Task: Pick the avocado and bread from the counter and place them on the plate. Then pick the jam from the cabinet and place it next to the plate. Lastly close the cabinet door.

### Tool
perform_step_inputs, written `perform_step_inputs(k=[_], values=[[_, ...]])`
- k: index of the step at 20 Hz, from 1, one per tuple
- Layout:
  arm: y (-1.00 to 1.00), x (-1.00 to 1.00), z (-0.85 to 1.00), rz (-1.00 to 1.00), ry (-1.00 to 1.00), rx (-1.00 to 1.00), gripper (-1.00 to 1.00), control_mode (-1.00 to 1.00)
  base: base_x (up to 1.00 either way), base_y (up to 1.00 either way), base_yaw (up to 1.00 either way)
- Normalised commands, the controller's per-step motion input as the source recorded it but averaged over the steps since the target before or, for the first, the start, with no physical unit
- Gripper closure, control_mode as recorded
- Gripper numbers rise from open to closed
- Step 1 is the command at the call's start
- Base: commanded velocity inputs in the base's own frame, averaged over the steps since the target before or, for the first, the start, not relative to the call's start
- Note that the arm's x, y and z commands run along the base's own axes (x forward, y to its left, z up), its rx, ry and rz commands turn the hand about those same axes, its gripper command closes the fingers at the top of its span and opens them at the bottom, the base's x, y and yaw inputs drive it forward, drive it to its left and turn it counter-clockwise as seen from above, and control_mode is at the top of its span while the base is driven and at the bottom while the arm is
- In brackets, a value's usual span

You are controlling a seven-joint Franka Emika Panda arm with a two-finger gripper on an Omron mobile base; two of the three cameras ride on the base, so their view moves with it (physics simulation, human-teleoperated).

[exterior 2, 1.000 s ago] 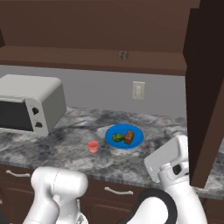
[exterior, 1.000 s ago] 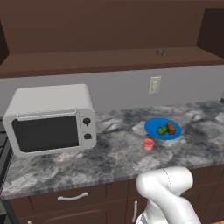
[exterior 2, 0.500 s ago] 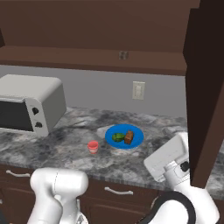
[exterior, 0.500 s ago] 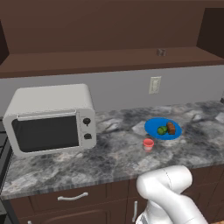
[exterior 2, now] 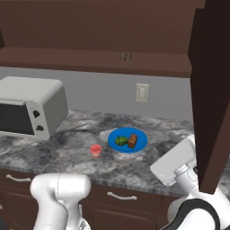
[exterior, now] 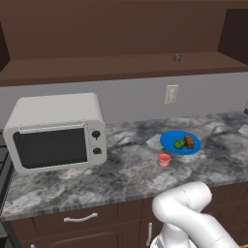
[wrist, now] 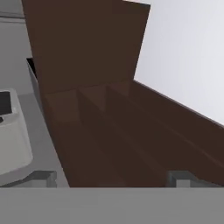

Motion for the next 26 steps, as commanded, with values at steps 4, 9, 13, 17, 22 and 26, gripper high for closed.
perform_step_inputs(k=[4, 9, 13, 17, 22, 26], values=[[-0.13, -0.07, 0.0, 0.12, -0.11, 0.02, -1.0, -1.0, 0.0, 0.0, 0.0], [-0.12, -0.07, 0.02, 0.1, -0.05, 0.01, -1.0, -1.0, 0.0, 0.0, 0.0], [0.0, 0.0, -0.13, 0.11, 0.0, 0.0, -1.0, -1.0, 0.0, 0.0, 0.0], [0.0, 0.0, -0.17, 0.11, 0.01, 0.0, -1.0, -1.0, 0.0, 0.0, 0.0], [0.0, 0.0, -0.16, 0.11, 0.01, 0.0, -1.0, -1.0, 0.0, 0.0, 0.0], [-0.22, 0.0, 0.0, 0.07, 0.0, 0.02, -1.0, -1.0, 0.0, 0.0, 0.0]])
